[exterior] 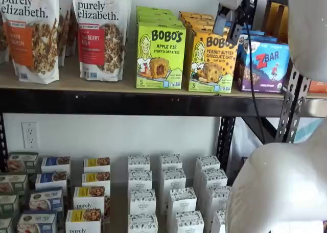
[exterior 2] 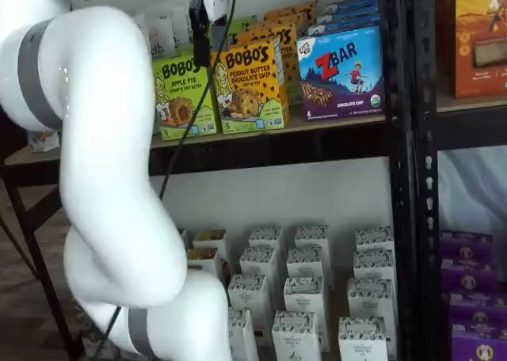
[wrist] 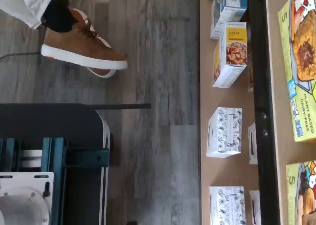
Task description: Pick up the orange box on the top shelf, the fifth box from the left
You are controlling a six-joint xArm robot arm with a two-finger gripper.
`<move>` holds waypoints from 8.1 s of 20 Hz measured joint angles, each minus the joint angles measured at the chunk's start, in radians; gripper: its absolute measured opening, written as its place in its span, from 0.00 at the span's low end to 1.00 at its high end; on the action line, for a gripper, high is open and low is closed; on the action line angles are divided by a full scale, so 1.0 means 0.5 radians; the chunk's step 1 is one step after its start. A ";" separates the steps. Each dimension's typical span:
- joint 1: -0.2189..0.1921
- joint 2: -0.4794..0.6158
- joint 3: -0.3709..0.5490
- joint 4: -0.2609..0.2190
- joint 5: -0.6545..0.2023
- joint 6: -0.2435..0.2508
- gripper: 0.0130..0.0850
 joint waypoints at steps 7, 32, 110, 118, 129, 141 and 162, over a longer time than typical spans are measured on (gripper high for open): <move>-0.048 -0.022 -0.012 0.071 -0.064 -0.015 1.00; -0.069 0.133 0.071 0.022 -0.713 -0.120 1.00; -0.030 0.258 0.116 -0.278 -0.701 -0.168 0.50; -0.043 0.249 0.125 -0.259 -0.714 -0.178 0.33; -0.047 0.245 0.133 -0.239 -0.706 -0.180 0.06; -0.062 0.293 0.041 -0.213 -0.578 -0.182 0.06; -0.082 0.126 -0.089 -0.187 -0.221 -0.152 0.06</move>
